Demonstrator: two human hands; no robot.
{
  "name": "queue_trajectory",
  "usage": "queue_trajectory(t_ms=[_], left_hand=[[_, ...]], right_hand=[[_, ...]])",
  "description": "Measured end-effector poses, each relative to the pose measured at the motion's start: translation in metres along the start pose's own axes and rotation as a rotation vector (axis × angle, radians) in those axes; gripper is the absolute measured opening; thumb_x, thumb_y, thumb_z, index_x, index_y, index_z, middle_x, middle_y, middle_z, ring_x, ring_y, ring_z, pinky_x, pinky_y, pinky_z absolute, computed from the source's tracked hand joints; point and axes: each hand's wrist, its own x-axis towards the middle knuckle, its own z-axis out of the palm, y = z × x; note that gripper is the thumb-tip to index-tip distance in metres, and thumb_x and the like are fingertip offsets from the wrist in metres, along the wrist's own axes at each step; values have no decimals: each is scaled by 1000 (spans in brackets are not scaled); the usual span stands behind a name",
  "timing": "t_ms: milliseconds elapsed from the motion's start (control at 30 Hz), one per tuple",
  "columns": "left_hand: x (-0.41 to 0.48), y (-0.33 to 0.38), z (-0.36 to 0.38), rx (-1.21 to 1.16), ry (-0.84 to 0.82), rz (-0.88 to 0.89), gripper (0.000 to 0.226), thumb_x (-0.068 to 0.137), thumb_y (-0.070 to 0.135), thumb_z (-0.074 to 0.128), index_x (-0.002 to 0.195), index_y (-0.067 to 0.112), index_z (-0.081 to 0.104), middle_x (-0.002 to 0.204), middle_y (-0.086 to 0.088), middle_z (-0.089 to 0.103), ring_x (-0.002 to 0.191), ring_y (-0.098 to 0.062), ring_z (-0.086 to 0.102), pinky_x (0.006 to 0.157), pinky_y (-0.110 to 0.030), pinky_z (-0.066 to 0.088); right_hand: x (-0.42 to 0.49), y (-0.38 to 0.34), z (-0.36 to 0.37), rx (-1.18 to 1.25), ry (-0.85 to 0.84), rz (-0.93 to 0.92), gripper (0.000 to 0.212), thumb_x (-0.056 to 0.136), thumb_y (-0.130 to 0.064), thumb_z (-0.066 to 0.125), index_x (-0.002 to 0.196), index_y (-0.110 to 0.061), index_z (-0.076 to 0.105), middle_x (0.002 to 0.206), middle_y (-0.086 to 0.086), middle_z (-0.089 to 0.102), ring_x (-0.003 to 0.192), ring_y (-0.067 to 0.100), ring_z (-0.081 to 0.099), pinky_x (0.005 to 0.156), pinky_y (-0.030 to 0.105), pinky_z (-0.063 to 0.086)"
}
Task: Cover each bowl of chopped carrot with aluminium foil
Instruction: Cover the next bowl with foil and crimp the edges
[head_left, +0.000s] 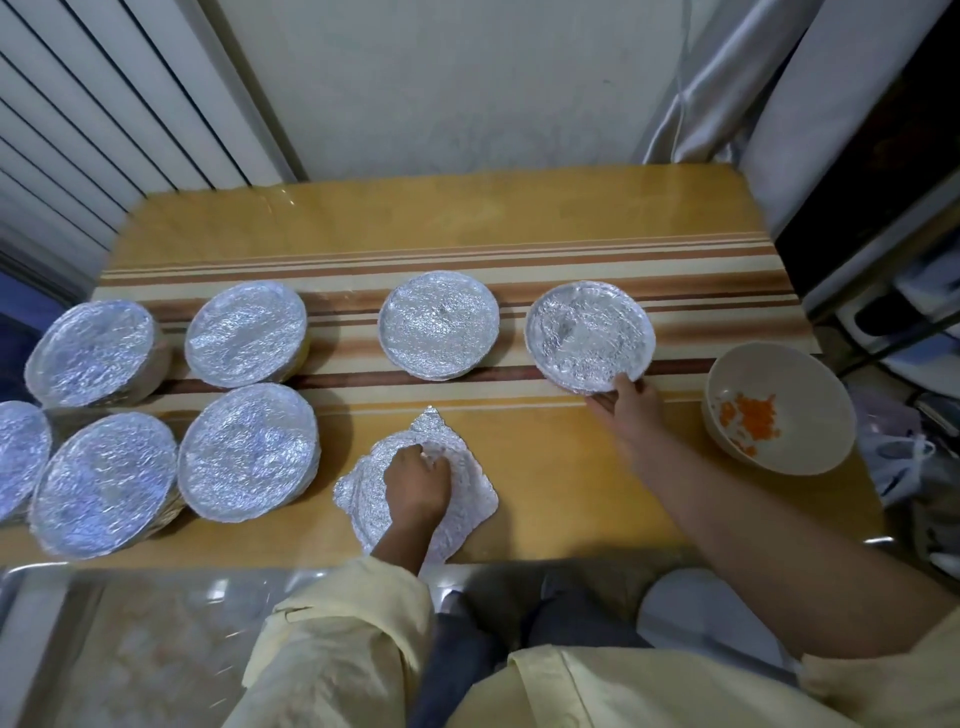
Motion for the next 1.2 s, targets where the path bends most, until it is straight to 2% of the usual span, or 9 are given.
queue_trajectory(t_ms=[133,267,433,533,833,967,1067,1167,1200], left_hand=[[8,-17,-1,69,1,-2,45,91,24,55,127,-3,60,130,-26,58,124,-42,52,103,-44,39],[11,-33,-11,198,0,26,52,95,19,55,143,2,44,148,-24,39,140,-39,32,113,-40,26],[13,-50,-19,239,-148,-63,71,95,33,58,155,16,25,163,-22,6,152,-37,5,120,-46,17],[10,-59,-22,271,-108,-10,65,93,28,59,152,19,32,162,-18,12,149,-36,14,116,-45,25],[3,-83,-33,327,-60,44,77,86,39,72,145,10,33,141,-17,40,132,-34,36,105,-35,30],[1,-90,-35,376,-56,61,65,84,47,71,137,16,49,137,-11,50,129,-32,41,104,-34,32],[4,-88,-37,141,-127,106,51,87,41,73,129,13,64,120,-10,67,114,-29,55,93,-32,42],[-1,-72,-36,-323,-258,178,14,88,19,75,95,8,71,80,-1,67,67,-9,54,67,-28,41],[-5,-63,-35,-432,-278,203,8,89,12,74,84,10,67,73,2,62,63,-9,50,64,-30,41]], right_hand=[[7,6,10,43,-30,32,41,99,-11,47,137,-1,37,134,23,49,113,30,58,79,30,55],[-5,13,9,5,13,60,40,102,-37,35,128,-8,46,114,15,58,101,27,59,97,43,47],[-42,42,12,-241,-29,210,31,102,-25,24,108,-5,48,103,19,58,95,30,58,82,36,47],[-55,68,20,-615,-247,134,15,96,-19,47,106,-9,53,90,8,58,82,20,58,67,25,44],[-84,110,40,-1124,-427,-164,65,75,-24,81,129,-7,47,112,11,57,92,16,52,70,19,37],[-84,119,30,-1210,-398,-209,26,72,-10,81,93,-8,65,84,1,57,79,14,53,57,19,34],[-82,113,18,-1092,-413,-212,29,75,-4,77,64,-18,55,68,-6,51,74,14,50,55,20,36],[-78,95,1,-914,-351,-264,9,85,-12,71,88,-6,67,72,-4,55,67,10,51,59,19,40],[-77,87,-6,-816,-291,-278,17,88,-14,67,100,-2,65,72,-4,57,64,8,52,59,21,42]])
